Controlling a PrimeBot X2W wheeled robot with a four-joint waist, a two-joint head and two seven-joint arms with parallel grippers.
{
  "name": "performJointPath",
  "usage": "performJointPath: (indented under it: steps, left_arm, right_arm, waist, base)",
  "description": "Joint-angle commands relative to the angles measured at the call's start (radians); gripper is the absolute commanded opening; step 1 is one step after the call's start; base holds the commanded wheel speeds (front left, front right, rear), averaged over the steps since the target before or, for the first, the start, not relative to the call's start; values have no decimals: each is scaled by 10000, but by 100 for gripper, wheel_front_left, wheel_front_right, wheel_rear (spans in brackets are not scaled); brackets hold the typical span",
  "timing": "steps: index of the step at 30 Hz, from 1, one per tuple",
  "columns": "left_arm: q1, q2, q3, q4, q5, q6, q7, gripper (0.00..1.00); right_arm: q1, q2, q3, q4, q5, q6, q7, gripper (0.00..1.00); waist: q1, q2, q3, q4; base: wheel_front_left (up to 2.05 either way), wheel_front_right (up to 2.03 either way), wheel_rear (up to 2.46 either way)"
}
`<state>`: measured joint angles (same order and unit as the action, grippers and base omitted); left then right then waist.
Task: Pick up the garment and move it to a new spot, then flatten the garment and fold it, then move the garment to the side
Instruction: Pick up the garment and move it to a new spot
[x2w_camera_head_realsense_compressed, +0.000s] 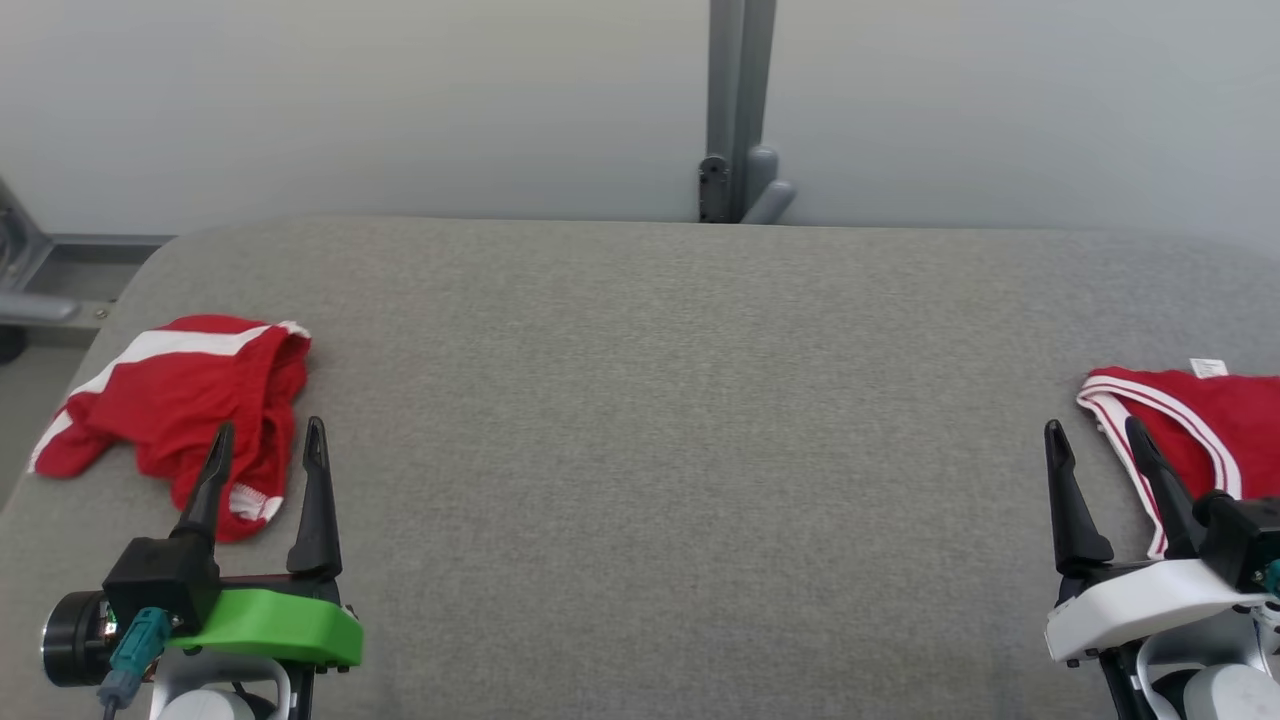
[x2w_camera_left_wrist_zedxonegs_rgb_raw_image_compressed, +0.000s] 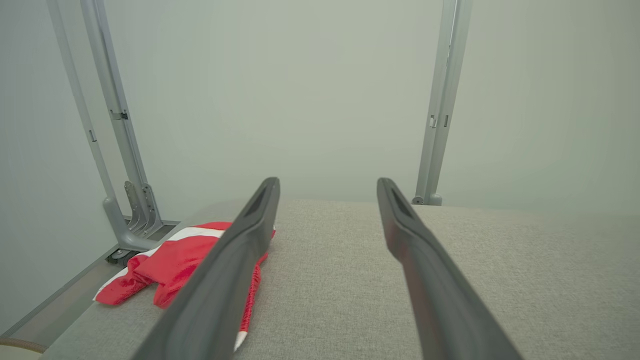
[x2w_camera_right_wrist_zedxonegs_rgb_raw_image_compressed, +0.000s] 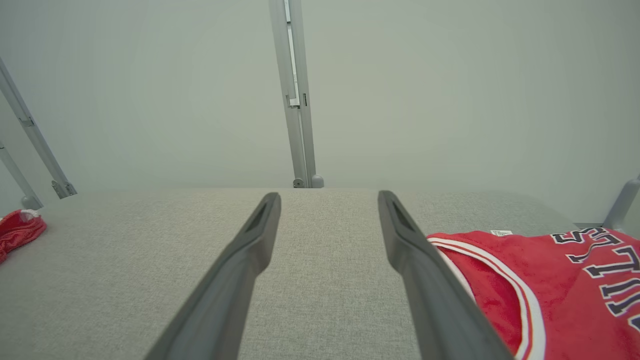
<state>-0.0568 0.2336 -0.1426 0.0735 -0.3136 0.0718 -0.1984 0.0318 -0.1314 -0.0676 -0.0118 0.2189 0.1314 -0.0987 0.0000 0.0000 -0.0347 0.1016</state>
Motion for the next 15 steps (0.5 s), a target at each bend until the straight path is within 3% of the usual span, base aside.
performJointPath:
  steps: [1, 10, 15]
  left_arm:
    - [-90, 51, 41, 14, -63, 60, -65, 100]
    - [-81, 81, 204, 63, -185, 179, -205, 100]
    - [23, 77, 199, 106, -284, 152, -268, 100]
  right_arm:
    - [-27, -10, 36, -14, 40, -14, -66, 100]
    - [-188, 35, 262, -114, 63, -14, -42, 100]
    - [-272, 58, 323, 32, 107, -14, -47, 100]
  waist:
    - [0, 0, 37, 883]
    - [0, 0, 67, 2607]
    - [0, 0, 79, 3181]
  base:
    - [0, 0, 0]
    - [0, 0, 0]
    - [0, 0, 0]
